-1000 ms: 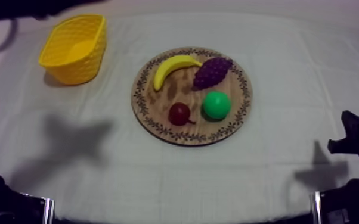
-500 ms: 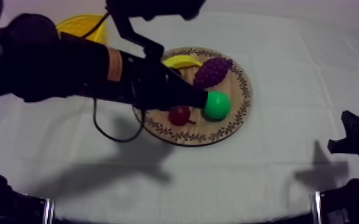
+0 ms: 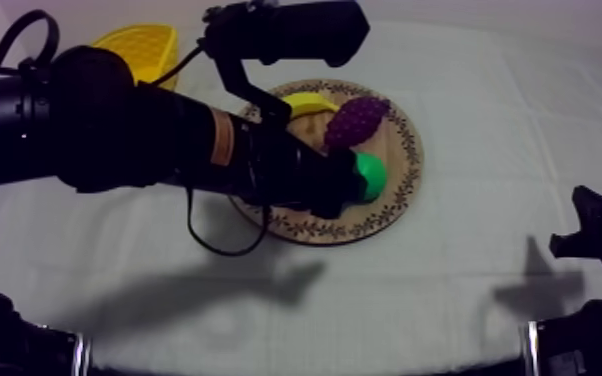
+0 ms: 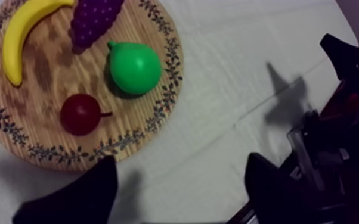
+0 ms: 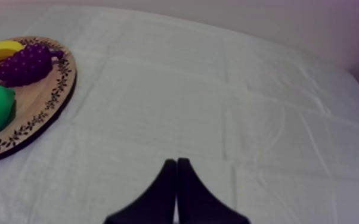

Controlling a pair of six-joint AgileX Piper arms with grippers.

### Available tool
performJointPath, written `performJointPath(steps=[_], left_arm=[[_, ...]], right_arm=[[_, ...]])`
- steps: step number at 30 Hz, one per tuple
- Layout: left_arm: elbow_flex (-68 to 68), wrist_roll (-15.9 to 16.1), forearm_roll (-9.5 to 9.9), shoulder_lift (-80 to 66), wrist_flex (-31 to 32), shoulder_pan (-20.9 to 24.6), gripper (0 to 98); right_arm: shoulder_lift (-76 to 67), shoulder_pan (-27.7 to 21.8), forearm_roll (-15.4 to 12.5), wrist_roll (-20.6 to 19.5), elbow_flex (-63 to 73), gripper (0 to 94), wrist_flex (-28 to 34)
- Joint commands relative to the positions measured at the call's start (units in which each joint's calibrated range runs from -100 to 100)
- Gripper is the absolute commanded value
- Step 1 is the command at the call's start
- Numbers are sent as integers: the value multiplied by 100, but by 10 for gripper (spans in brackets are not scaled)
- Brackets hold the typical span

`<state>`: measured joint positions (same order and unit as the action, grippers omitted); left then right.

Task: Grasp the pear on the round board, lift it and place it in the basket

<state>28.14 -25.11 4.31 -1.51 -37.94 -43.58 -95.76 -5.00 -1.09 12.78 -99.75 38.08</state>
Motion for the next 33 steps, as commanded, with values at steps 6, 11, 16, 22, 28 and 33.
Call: performJointPath(steps=[6,11,16,22,28,33], left_arm=[[20,-287,267,-63,9,-29,943],[58,-369,303,-68,28,3,931],[55,-371,287,-3,33,48,917],[-216,-108,42,431,-48,189,903],[-1130,143,-189,1253,-635,304,894],[-2162,272,-363,2112,-1296,375,893]], right_arm=[[1,2,-1,-1,-3,3,-1],[1,2,-1,-1,-3,3,-1],[1,2,-1,-1,-3,3,-1],[1,2,-1,-1,-3,3,-1],[1,2,-1,-1,-3,3,-1],[1,2,-1,-1,-3,3,-1]])
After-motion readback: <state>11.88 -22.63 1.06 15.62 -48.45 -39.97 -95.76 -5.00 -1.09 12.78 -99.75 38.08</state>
